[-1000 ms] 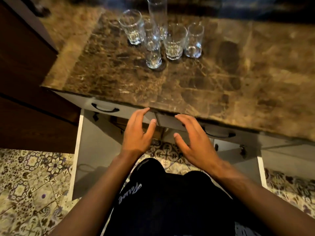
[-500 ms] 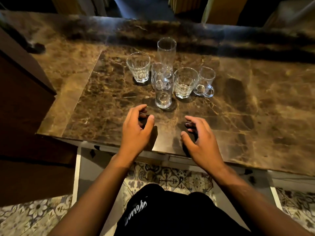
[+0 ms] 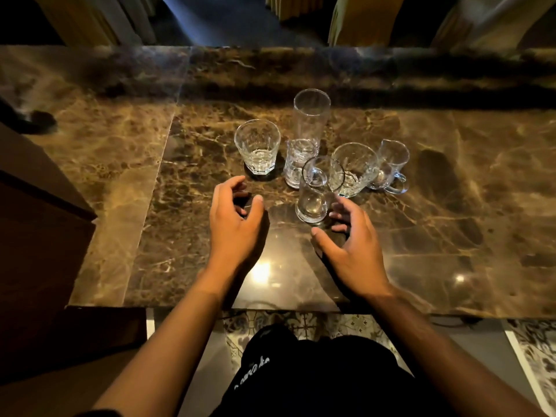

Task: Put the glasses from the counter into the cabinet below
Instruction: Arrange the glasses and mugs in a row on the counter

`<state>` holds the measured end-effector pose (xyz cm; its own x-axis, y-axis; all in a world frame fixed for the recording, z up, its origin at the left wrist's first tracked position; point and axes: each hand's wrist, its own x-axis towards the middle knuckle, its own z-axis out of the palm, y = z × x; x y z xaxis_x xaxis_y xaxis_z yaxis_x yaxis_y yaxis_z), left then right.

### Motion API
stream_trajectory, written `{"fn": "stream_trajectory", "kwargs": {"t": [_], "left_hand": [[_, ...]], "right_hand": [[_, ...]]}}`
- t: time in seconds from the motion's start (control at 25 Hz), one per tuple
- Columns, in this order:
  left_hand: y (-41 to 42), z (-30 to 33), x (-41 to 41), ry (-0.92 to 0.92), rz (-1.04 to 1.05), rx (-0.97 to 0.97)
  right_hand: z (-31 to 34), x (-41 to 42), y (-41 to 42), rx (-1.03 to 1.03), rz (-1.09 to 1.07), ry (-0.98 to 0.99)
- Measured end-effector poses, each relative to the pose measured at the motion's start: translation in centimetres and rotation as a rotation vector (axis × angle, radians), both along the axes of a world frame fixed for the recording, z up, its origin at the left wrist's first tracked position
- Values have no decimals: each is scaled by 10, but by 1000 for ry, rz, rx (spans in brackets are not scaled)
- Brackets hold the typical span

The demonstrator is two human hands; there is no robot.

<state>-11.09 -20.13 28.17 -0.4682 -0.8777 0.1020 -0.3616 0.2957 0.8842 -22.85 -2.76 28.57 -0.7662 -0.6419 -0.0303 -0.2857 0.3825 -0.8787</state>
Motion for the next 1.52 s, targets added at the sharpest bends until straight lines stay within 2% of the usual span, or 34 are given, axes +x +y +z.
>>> {"fn": "stream_trajectory", "kwargs": {"t": [0.2, 0.36, 0.56, 0.72, 0.92, 1.0, 1.28, 1.52], "left_hand": [[-10, -1, -11, 31, 47, -14], [-8, 14, -19, 50, 28, -101], [-14, 59, -48, 109, -31, -335], [-47, 99, -89, -45, -237, -529], [-74, 123, -135, -490, -567, -371], [-77, 122, -144, -564, -636, -334], [-84, 114, -156, -554, -676, -300], [-88, 106, -157, -435, -644, -291]], "right_hand": [[1, -5, -9, 9, -25, 6], [4, -14, -3, -15, -47, 40], [10, -22, -1, -7, 5, 92], [15, -23, -7, 18, 19, 117], [17, -22, -12, 119, 33, 132], [15, -21, -14, 142, 34, 155], [16, -20, -21, 151, 7, 142], [15, -19, -22, 153, 15, 140]]}}
